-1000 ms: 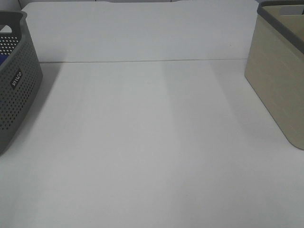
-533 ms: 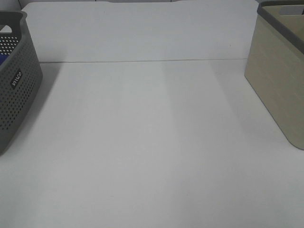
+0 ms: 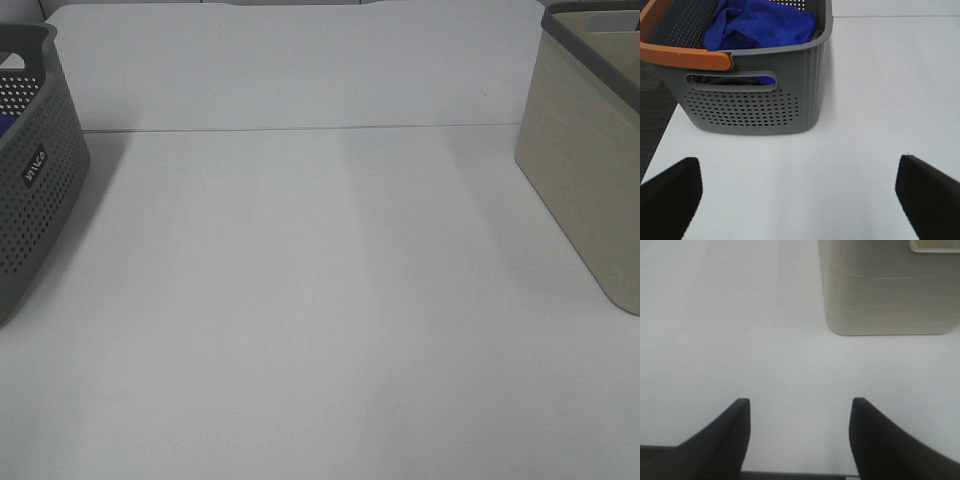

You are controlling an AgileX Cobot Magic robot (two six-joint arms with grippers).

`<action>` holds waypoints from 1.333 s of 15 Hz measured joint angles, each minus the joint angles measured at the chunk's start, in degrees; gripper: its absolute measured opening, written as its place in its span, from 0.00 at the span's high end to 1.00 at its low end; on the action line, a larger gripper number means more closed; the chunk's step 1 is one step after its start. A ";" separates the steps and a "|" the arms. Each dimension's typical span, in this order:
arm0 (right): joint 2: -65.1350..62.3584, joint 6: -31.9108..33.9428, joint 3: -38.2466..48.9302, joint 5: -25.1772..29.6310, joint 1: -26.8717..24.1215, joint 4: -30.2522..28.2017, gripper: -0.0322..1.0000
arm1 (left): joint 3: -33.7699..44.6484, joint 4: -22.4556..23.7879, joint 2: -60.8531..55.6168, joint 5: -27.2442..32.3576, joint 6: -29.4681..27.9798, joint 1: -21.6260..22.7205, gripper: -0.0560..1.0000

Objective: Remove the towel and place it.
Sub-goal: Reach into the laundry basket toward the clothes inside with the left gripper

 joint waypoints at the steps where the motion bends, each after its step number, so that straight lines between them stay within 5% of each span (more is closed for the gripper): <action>1: 0.00 0.00 0.00 0.00 0.00 0.00 0.40 | 0.00 0.00 0.00 0.00 0.00 0.00 0.02; 8: 0.00 0.00 0.00 0.00 0.00 0.00 0.40 | 0.00 0.17 0.00 0.00 0.46 0.00 0.02; 11: 0.00 0.00 0.00 0.00 0.00 0.00 0.40 | -1.38 0.17 1.49 0.52 5.44 0.00 0.02; 20: 0.00 0.00 0.00 0.00 0.00 0.00 0.40 | -29.34 0.34 48.93 2.52 29.85 0.00 0.02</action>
